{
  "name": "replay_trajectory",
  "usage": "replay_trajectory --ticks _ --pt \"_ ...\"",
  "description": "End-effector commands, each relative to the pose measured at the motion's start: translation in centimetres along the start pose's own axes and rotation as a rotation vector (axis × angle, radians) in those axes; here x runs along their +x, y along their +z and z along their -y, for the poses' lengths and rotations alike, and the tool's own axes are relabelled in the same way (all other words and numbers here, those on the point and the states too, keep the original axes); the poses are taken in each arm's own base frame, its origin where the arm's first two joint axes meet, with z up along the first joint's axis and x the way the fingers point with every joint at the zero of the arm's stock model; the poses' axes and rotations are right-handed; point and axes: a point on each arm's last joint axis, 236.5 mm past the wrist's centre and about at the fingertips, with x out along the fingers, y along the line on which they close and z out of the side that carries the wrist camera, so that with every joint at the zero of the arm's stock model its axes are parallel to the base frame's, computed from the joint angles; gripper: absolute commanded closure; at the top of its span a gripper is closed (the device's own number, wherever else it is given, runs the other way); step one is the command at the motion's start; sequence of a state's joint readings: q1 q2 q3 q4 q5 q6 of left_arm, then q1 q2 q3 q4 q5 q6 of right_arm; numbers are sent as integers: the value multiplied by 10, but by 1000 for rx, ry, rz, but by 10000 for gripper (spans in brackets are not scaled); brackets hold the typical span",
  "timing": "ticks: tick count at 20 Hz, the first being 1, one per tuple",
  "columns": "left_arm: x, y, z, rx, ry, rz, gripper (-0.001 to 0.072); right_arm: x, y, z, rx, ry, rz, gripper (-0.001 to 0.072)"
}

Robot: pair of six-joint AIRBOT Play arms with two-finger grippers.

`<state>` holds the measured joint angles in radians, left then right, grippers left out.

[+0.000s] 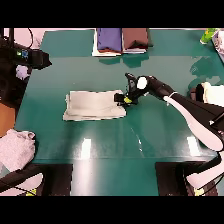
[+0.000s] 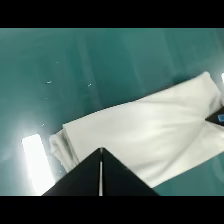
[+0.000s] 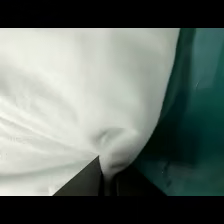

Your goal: Fold the shirts.

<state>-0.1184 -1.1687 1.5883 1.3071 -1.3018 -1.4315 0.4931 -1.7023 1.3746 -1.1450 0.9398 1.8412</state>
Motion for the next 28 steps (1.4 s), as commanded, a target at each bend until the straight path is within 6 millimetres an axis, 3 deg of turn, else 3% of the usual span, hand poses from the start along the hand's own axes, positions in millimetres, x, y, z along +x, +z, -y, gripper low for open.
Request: replay_trajectory --ticks 1,3,4,6,8,10,13,15,17,20,24,26,28 --pt "3 0 26 63 -43 -1 685 -35 35 -1 -128 -62 87 696" --pt "6 -2 53 114 -86 -5 684 -85 68 11 -153 -117 178 696" --pt "7 -3 66 137 -107 -4 684 -119 87 26 -149 -155 241 696" --pt "8 -4 86 172 -138 -3 684 -192 118 68 -110 -250 359 695" --pt "8 -7 100 195 -161 -6 684 -261 131 122 -43 -342 444 696" --pt "8 -7 107 207 -173 -3 683 -318 131 182 69 -400 504 696" --pt "7 -6 113 198 -198 2 683 -383 112 274 262 -474 576 695" --pt "6 -5 115 183 -207 8 683 -409 92 327 381 -518 597 696" --pt "6 -3 115 167 -207 15 684 -425 76 362 453 -525 608 695" --pt "6 0 116 164 -207 25 683 -429 67 386 524 -466 623 696" --pt "6 1 116 154 -209 32 683 -435 69 386 516 -447 649 696" --pt "6 1 116 153 -209 31 683 -454 73 378 494 -461 717 696" --pt "6 1 116 154 -209 31 683 -487 76 363 460 -484 822 696"
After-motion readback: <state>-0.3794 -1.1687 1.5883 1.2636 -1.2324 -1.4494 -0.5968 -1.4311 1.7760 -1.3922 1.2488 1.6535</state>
